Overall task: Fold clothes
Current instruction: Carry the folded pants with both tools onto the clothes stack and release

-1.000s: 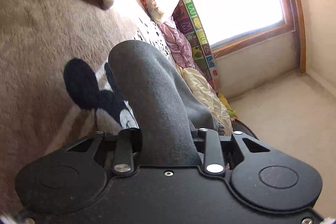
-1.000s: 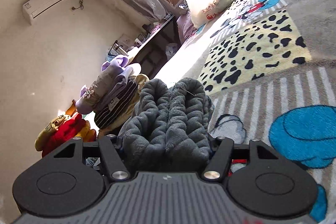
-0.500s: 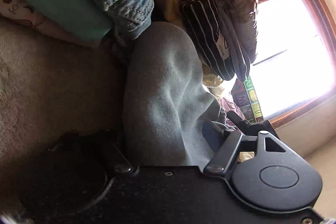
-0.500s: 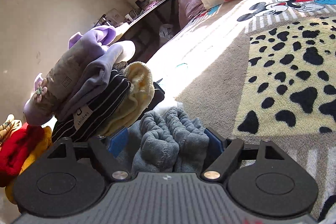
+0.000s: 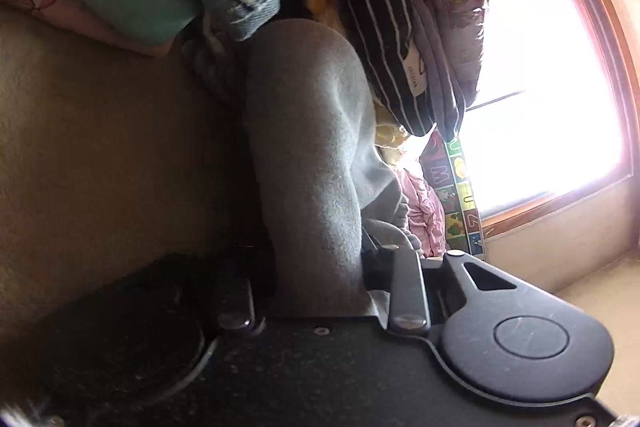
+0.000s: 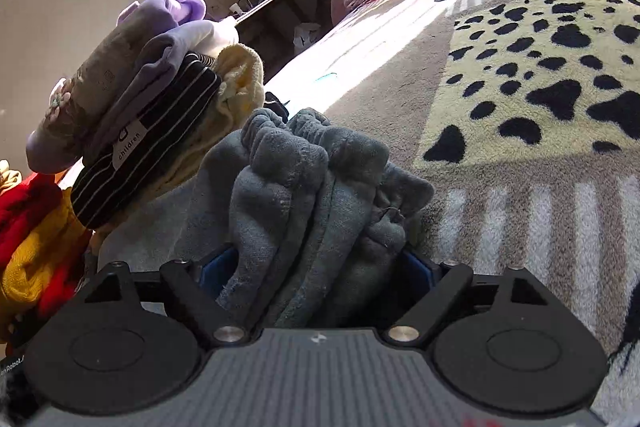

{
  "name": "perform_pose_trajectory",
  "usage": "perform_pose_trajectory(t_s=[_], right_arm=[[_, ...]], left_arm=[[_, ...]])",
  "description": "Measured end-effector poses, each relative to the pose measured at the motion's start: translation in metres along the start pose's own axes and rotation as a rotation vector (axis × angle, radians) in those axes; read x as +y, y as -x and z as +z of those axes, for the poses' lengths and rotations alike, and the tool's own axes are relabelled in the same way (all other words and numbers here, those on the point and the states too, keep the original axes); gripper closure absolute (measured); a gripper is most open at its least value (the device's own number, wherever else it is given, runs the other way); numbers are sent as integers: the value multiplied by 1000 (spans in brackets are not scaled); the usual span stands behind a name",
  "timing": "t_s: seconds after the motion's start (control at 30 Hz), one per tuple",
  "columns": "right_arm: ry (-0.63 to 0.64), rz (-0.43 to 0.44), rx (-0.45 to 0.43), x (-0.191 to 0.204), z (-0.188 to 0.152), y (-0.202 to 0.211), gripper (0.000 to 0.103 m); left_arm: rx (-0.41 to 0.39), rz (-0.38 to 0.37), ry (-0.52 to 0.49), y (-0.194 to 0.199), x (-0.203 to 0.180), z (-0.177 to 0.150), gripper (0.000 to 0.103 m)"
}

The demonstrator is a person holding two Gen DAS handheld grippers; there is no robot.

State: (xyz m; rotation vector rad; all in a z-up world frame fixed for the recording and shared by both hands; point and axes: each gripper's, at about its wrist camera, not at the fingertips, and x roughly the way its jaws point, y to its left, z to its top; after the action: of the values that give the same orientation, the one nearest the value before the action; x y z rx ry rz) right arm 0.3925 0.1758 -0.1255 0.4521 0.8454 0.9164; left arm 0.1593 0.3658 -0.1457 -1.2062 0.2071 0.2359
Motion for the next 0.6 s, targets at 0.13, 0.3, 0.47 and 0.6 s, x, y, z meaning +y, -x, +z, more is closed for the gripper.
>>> perform_pose_trajectory(t_s=[0.13, 0.3, 0.47, 0.6], right_arm=[[-192, 140, -91, -11, 3, 21, 54], [-271, 320, -212, -5, 12, 66, 54], [-215, 518, -322, 42, 51, 98, 54], [-170, 660, -397, 100, 104, 97, 54]], left_arm=[[-9, -83, -161, 11, -36, -9, 76], [-46, -230, -335, 42, -83, -9, 76], [-182, -386, -443, 80, -139, 25, 76], [-304, -483, -456, 89, -178, 77, 76]])
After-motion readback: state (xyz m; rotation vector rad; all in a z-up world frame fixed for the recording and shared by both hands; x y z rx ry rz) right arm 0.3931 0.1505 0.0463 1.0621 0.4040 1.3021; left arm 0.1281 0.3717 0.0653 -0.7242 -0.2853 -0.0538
